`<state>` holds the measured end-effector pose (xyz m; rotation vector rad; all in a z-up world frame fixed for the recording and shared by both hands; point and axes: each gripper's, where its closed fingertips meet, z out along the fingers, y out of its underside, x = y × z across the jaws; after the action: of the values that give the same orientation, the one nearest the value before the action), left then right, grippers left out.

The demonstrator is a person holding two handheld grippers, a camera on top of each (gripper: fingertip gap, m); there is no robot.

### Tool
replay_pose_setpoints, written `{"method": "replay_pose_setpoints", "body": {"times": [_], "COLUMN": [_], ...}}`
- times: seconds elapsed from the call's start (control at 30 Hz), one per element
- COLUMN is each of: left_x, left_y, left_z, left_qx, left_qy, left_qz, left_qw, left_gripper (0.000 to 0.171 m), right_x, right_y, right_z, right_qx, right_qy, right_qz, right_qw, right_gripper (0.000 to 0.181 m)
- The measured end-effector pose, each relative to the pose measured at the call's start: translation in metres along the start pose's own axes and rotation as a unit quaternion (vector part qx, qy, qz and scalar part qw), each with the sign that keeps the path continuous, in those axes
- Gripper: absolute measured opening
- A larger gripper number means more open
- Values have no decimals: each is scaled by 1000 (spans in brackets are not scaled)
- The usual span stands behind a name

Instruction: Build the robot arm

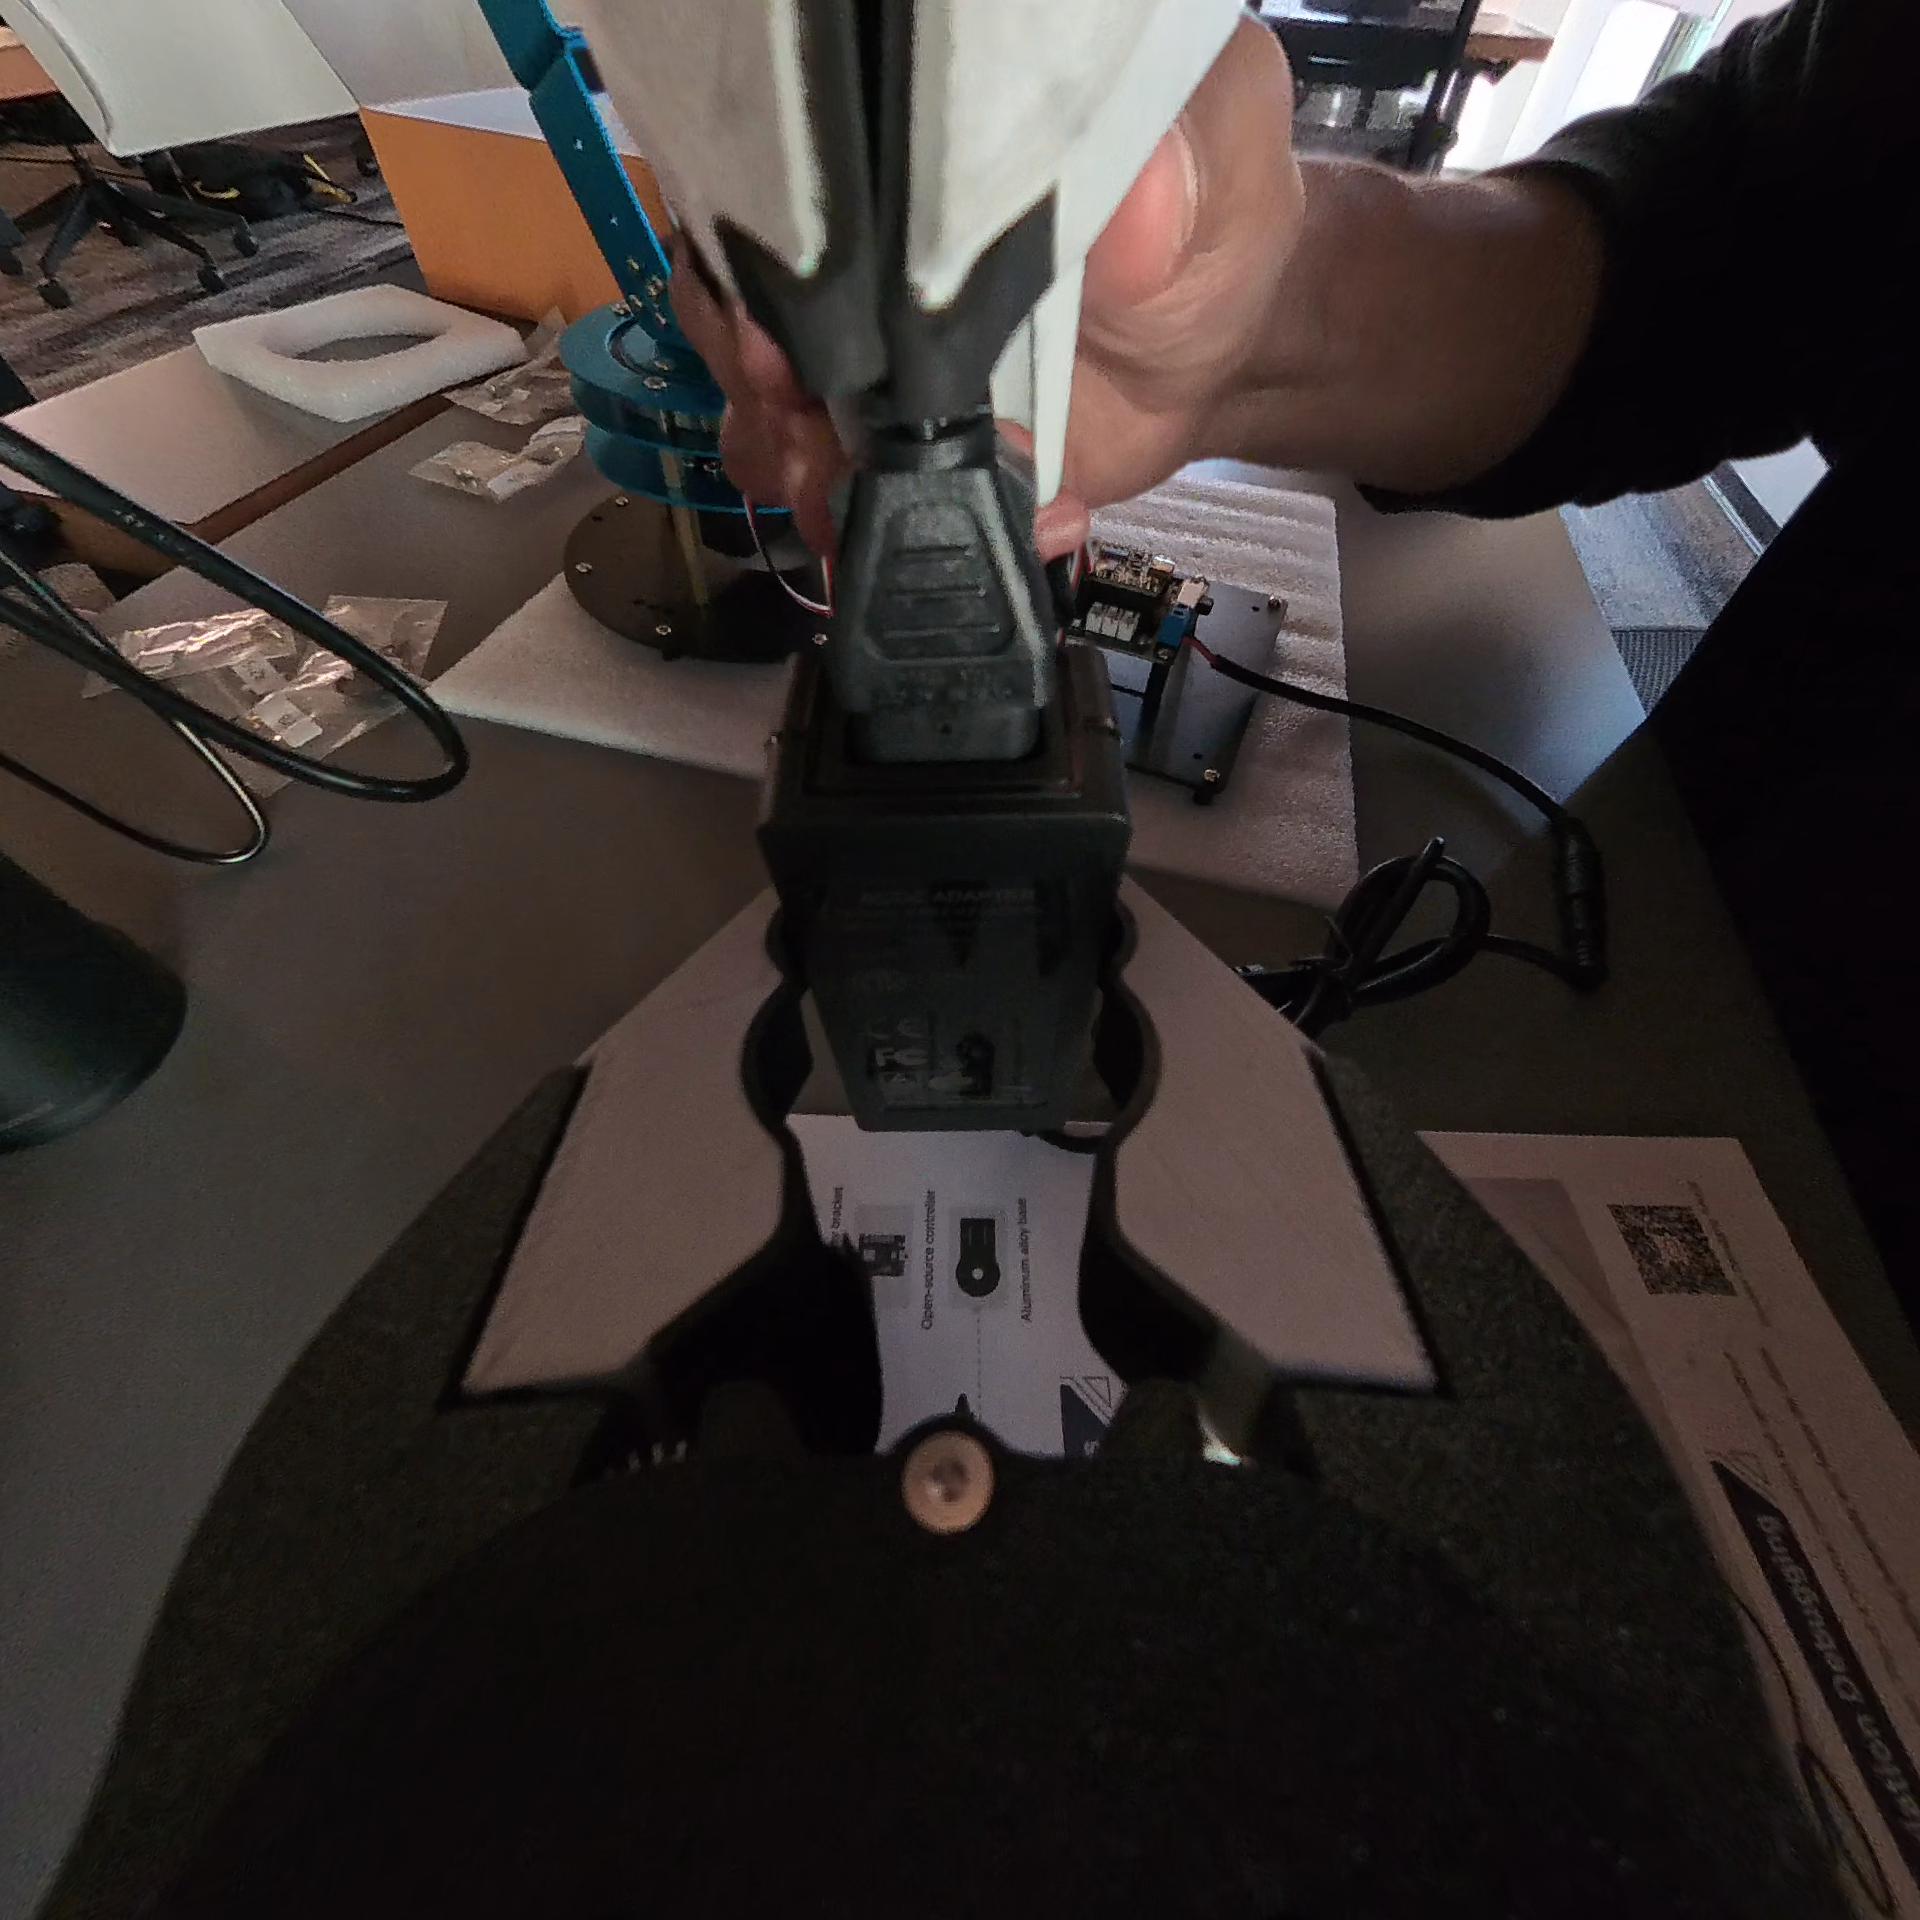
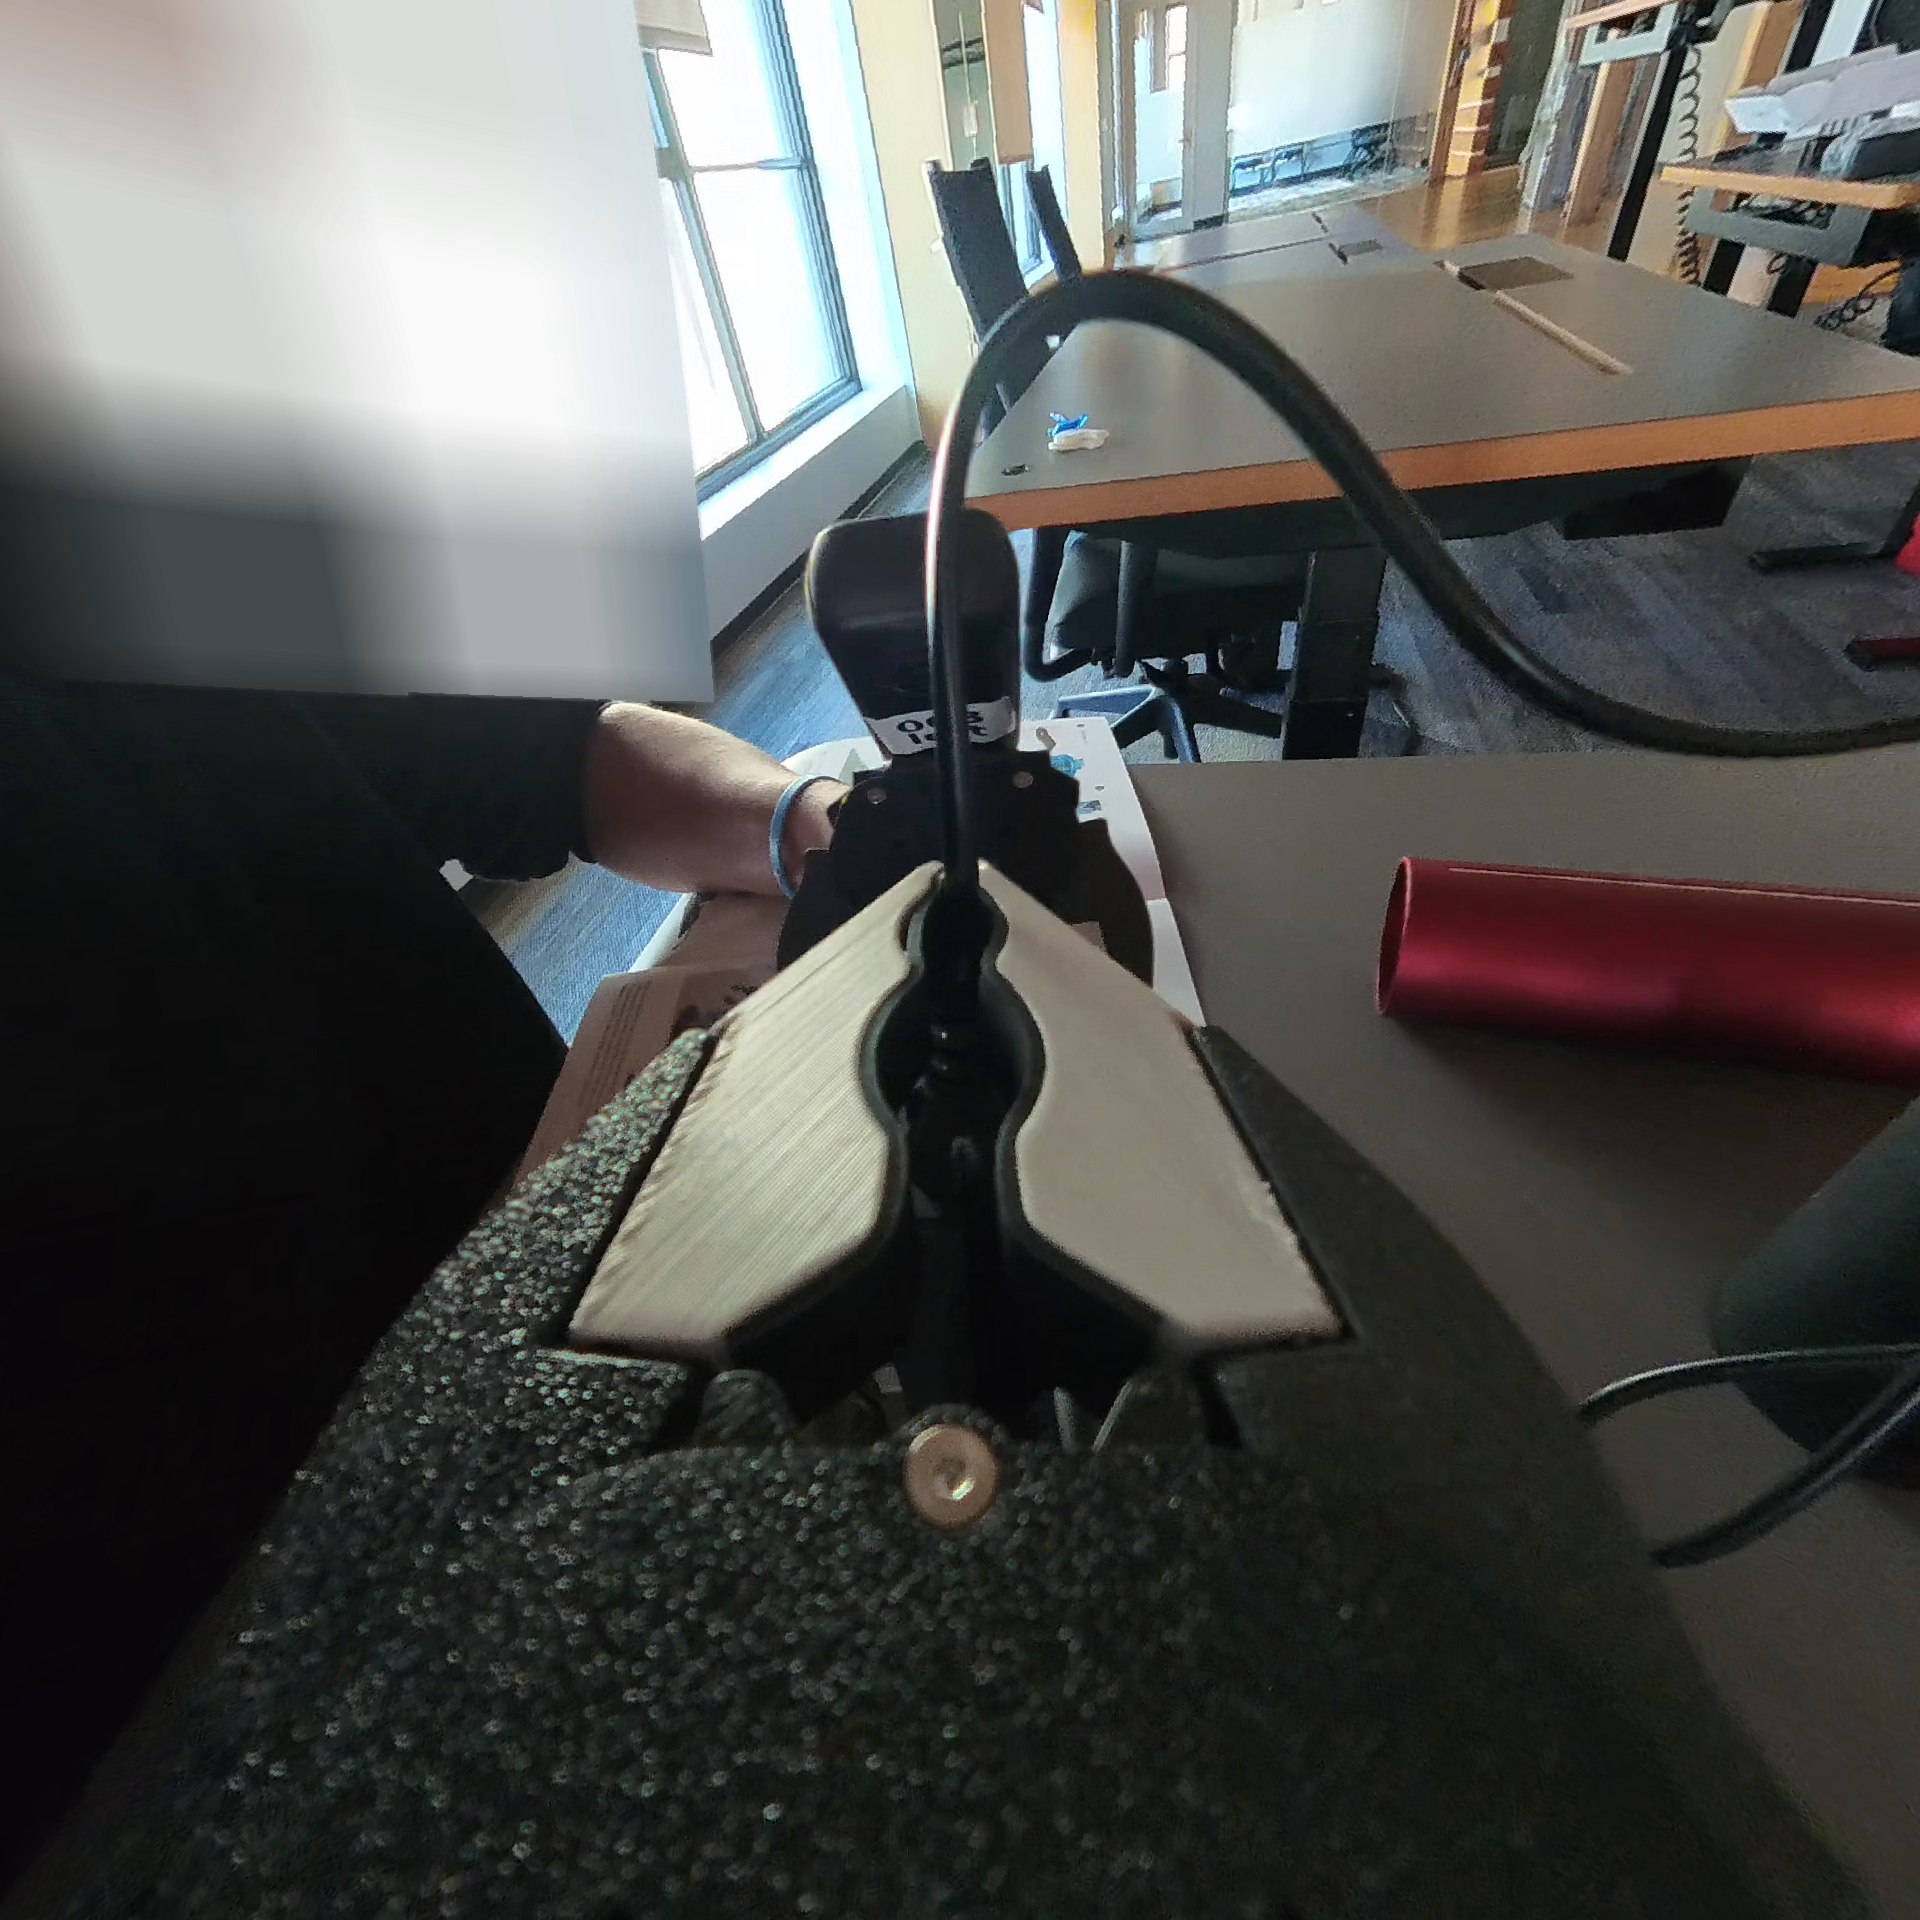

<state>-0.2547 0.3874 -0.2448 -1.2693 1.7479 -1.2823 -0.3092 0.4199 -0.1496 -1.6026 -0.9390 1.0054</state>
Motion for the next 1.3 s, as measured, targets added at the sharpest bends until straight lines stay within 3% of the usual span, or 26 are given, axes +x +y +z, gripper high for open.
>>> {"method": "replay_pose_setpoints", "body": {"times": [0.43, 0.53, 0.6, 0.73, 0.8, 0.9, 1.0, 1.3], "left_x": [-4, -2, -1, -1, -1, -1, -3, -3], "left_y": [1, -1, -1, -2, -1, -2, -1, -1], "left_z": [1, 2, 2, 2, 1, 3, 3, 11], "left_qx": [-2, 1, 1, 2, 1, -1, -2, -8], "left_qy": [7, 6, 4, 3, 2, -6, -5, -5], "left_qz": [-25, -11, -6, -4, -1, -2, -9, -12], "left_qw": [1000, 1000, 1000, 1000, 1000, 1000, 1000, 1000], "left_gripper": [53, 53, 52, 52, 52, 54, 54, 53], "right_x": [11, 9, 4, 6, 6, 6, 7, 7], "right_y": [1, 3, 5, 34, 45, 47, 49, 58], "right_z": [6, -3, -11, -25, -26, -30, -32, -40], "right_qx": [18, -54, -136, -349, -416, -475, -500, -488], "right_qy": [9, 28, 33, 30, 11, -1, 2, 2], "right_qz": [58, -9, -50, -120, -122, -104, -111, -73], "right_qw": [998, 998, 989, 929, 901, 874, 859, 870], "right_gripper": [0, 0, 24, 40, 28, 25, 25, 25]}}
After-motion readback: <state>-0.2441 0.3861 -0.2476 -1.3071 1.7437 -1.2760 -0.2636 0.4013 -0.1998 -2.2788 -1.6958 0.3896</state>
